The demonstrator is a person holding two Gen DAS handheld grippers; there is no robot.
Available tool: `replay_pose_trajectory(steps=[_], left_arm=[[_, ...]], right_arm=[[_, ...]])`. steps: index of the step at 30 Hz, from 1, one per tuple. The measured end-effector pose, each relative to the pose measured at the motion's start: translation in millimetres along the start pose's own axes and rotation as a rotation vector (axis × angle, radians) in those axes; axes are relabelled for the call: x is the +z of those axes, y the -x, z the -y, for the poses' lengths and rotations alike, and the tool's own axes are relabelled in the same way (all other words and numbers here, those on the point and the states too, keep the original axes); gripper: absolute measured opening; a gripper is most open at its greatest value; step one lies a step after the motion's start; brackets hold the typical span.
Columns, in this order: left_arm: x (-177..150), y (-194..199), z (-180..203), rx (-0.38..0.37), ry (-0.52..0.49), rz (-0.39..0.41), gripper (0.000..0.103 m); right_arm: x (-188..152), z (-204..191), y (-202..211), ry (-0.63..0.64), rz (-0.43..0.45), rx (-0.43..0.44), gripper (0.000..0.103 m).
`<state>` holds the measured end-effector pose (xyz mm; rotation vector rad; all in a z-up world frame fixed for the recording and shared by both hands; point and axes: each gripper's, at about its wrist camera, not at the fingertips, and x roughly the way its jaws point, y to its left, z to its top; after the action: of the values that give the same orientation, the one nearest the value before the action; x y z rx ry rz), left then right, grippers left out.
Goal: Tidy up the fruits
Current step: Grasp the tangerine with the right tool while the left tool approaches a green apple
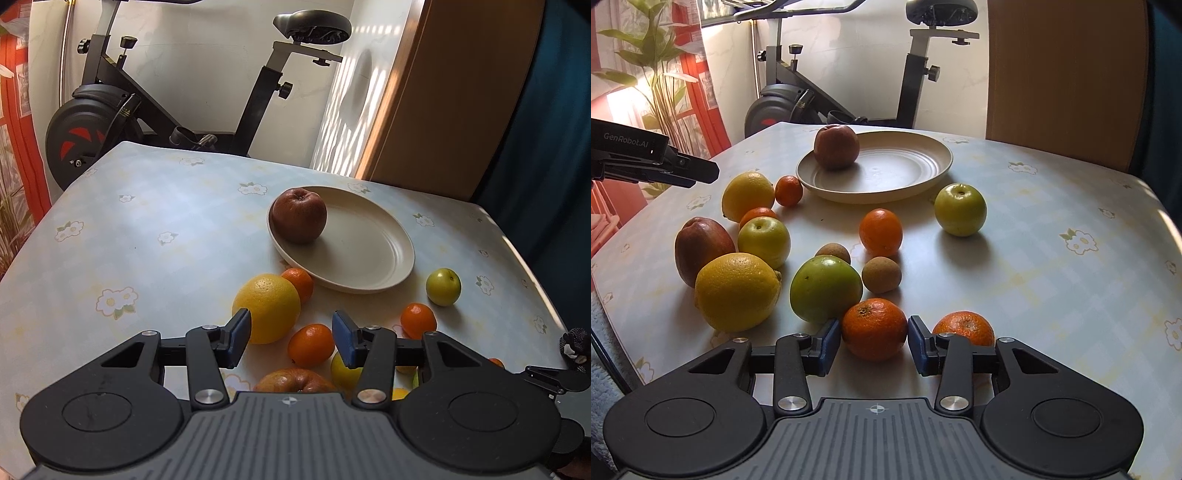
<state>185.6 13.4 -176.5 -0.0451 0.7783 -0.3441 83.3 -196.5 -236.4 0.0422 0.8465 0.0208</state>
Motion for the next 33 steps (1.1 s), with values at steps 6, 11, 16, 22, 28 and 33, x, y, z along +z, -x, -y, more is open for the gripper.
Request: replay_pose_trajectory(steps=[6, 11, 16, 22, 28, 33], left_arm=[[0, -1, -3, -0.011, 0.027, -0.007, 0.047], [4, -4, -6, -0.040, 0.073, -0.028, 0.045], [6, -12, -5, -0.053, 0.083, -0.054, 0.045], [13, -24, -3, -0.078, 0.111, -0.103, 0.045], [17, -40, 4, -0.080, 0.113, -0.156, 0.045], [19, -51, 11, -0.082, 0.078, -0.175, 0.045]], right_arm=[[1, 1, 4, -0.002, 0.019, 0.006, 0.036], [7, 3, 13, -0.008, 0.053, 0.005, 0.036], [12, 11, 17, -0.041, 0.076, 0.009, 0.036], [23, 23, 19, -0.071, 0.102, 0.014, 0.036], [40, 30, 16, -0.055, 0.121, 0.011, 0.036], [51, 29, 11, -0.040, 0.135, 0.017, 0.036]])
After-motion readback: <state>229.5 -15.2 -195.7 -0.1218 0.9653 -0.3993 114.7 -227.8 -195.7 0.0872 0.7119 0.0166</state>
